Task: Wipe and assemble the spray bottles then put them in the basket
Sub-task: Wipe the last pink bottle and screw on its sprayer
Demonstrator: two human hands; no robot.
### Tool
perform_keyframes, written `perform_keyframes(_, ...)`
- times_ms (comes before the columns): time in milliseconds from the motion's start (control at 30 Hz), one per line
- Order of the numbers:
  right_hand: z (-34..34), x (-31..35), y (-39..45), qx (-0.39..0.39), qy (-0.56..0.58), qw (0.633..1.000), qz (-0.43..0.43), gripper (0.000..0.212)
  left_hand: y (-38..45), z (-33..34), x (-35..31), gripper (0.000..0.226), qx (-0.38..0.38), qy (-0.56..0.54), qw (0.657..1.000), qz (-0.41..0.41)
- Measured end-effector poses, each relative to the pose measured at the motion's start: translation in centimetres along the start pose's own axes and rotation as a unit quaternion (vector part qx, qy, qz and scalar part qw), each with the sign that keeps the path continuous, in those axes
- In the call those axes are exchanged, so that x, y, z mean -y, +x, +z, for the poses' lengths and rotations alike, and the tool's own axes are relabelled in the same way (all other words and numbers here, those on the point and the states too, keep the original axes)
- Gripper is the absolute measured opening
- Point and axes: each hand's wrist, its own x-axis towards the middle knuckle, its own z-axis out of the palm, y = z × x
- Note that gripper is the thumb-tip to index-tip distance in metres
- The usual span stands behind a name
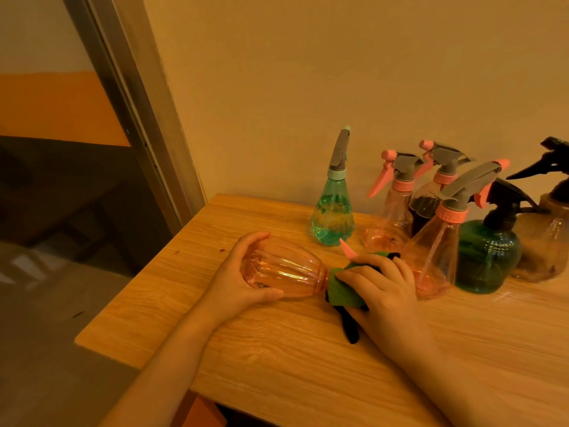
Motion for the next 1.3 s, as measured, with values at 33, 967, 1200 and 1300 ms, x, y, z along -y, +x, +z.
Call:
perform_keyframes(33,0.0,0.0,-0.2,-0.003,0.004,1.000,0.001,0.032,0.0,0.0,0.0,0.098,0.000,0.002,1.000,-0.001)
perform_keyframes(967,0.6,-1.1,0.0,0.035,0.050,0.998,-0.029,0.037,0.3,-0.1,-0.1,0.093,0.000,-0.022,1.000,-0.015)
perform_keyframes(1200,0.2,-1.7,-0.5,0.073,0.078,0.994,0.003,0.054,0.4,0.0,0.1,0.096,0.000,-0.047,0.999,-0.018)
perform_keyframes(1300,0.1,-1.2,-0.6,0.080,0.106,0.991,0.027,0.060,0.4,0.1,0.0,0.094,-0.002,-0.055,0.998,-0.020)
